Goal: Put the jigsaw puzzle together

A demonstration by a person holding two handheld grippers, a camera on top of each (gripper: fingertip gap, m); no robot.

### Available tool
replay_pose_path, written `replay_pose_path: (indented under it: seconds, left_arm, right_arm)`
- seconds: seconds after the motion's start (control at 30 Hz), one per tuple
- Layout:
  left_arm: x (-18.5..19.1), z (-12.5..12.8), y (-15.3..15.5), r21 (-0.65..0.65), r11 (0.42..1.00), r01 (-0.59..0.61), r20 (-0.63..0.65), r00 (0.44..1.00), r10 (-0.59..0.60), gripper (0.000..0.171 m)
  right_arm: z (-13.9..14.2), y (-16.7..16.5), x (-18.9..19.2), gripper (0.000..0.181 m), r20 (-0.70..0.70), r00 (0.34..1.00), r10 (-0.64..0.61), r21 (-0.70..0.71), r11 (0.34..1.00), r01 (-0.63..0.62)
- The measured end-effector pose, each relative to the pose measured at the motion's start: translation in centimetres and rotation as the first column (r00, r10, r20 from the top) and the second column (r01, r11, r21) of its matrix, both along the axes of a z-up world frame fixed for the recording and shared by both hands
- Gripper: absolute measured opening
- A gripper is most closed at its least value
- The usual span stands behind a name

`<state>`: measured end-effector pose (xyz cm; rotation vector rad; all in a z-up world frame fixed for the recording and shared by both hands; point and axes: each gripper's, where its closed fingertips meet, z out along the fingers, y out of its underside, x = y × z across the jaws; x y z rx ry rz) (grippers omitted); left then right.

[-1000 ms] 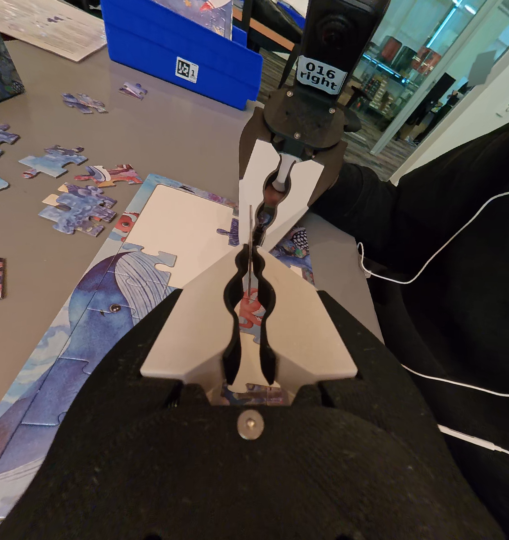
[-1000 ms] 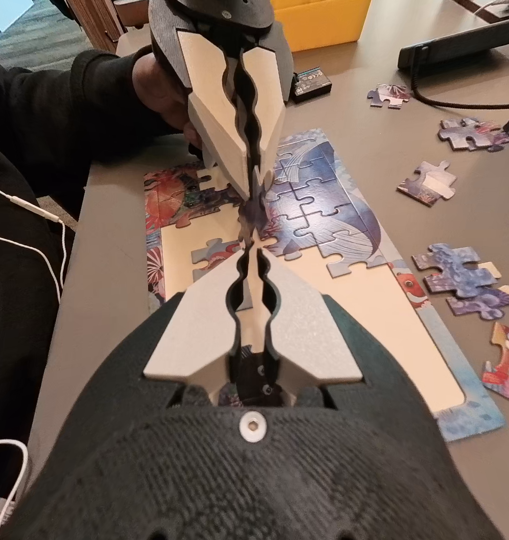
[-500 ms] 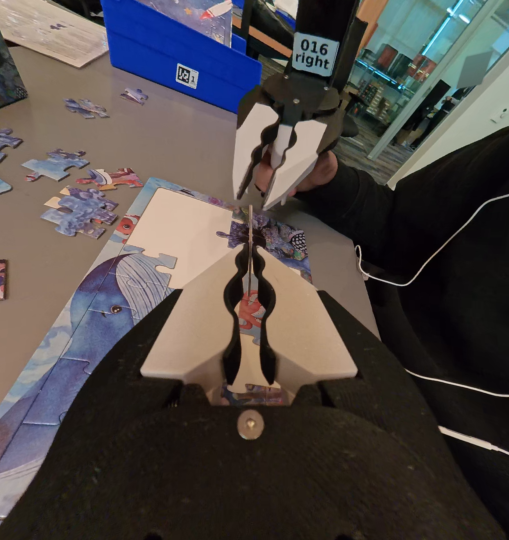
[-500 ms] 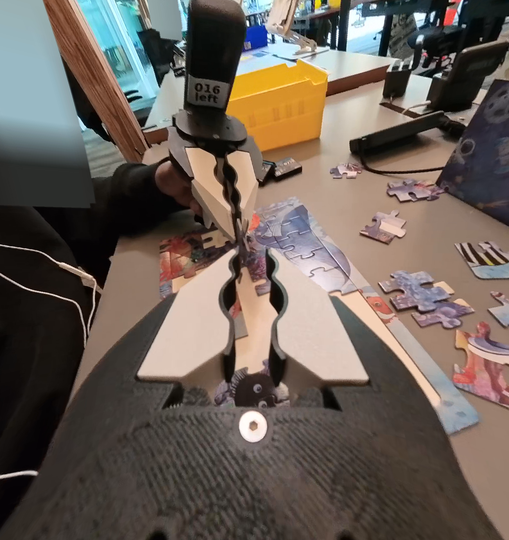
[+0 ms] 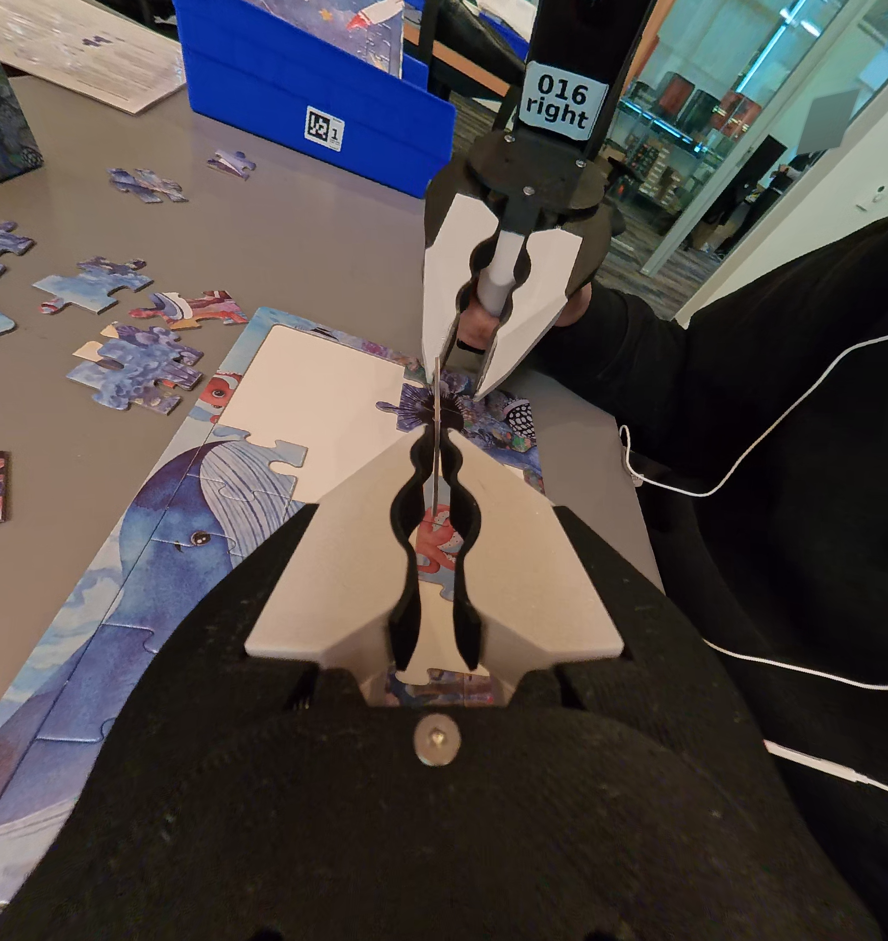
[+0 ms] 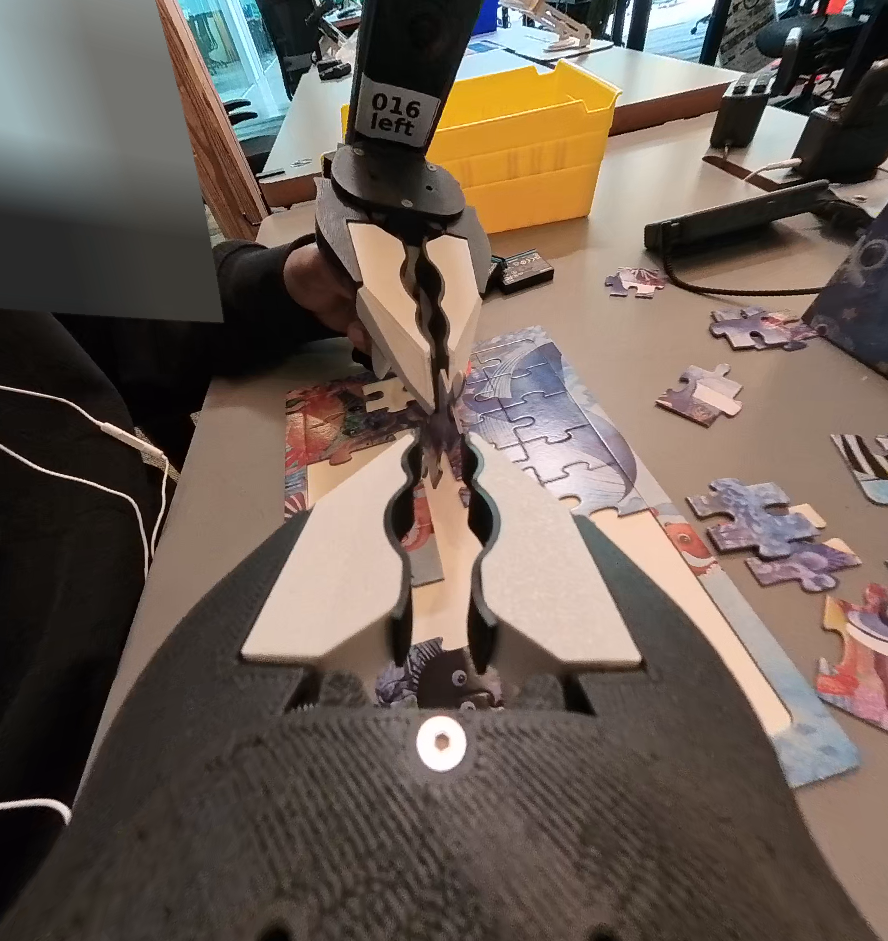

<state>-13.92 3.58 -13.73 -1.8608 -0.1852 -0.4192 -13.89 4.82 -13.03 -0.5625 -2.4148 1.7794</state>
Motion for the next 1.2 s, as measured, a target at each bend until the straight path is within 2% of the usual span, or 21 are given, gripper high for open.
replay_pose_path:
  seconds: [0.47, 0.7, 1.2]
  left_arm:
    - [0.36, -0.17, 0.17, -0.007, 1.0, 0.021, -0.005, 1.0, -0.021, 0.0]
    - [0.52, -0.02, 0.16, 0.001, 1.0, 0.029, -0.005, 1.0, -0.029, 0.0]
    - [0.42, -0.08, 0.13, -0.003, 1.0, 0.023, -0.009, 1.0, -0.023, 0.0]
  right_arm:
    - [-0.44, -0.12, -0.15, 0.013, 0.009, 1.0, -0.011, 0.019, 1.0, 0.011]
    - [-0.6, -0.18, -0.07, 0.003, 0.007, 1.0, -0.009, 0.031, 0.999, 0.008]
    - [-0.58, -0.28, 0.28, 0.0, 0.018, 1.0, 0.011, 0.026, 1.0, -0.012]
